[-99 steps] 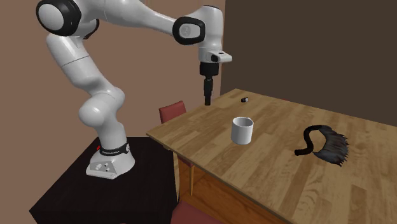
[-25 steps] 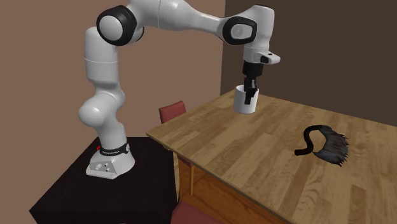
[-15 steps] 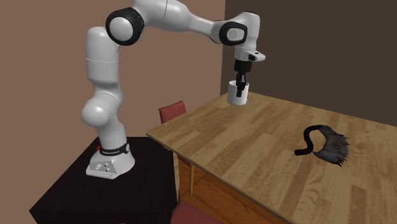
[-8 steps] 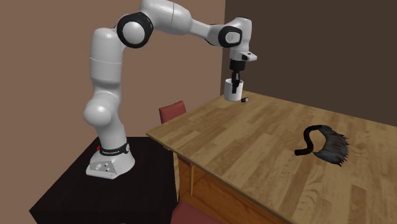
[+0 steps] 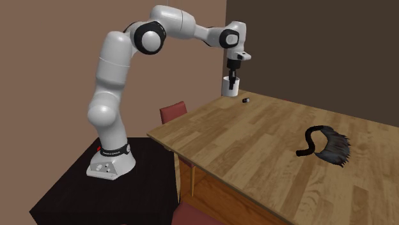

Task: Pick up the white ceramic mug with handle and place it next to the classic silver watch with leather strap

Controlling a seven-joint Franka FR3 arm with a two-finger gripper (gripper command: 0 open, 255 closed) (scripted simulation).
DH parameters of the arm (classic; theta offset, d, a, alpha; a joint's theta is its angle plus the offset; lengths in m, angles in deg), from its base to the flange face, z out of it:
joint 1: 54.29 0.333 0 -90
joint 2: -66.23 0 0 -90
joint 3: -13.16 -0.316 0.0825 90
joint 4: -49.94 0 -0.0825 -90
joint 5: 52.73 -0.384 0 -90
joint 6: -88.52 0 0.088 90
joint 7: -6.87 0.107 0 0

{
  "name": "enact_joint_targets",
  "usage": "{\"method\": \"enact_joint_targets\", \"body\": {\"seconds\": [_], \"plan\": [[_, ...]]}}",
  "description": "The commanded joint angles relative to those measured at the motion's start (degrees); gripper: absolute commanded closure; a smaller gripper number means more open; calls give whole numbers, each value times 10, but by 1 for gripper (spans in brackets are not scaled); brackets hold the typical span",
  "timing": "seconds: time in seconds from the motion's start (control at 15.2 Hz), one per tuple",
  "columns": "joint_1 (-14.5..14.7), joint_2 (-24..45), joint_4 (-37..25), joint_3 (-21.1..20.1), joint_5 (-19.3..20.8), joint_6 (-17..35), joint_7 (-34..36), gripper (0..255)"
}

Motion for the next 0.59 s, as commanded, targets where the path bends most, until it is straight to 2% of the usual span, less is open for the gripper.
{"method": "enact_joint_targets", "body": {"seconds": [0.0,0.26,0.53], "plan": [[19,18,-19,-6,5,-1,26,255],[60,75,-95,-14,19,-20,69,255],[104,149,-201,-18,34,-53,108,255]]}}
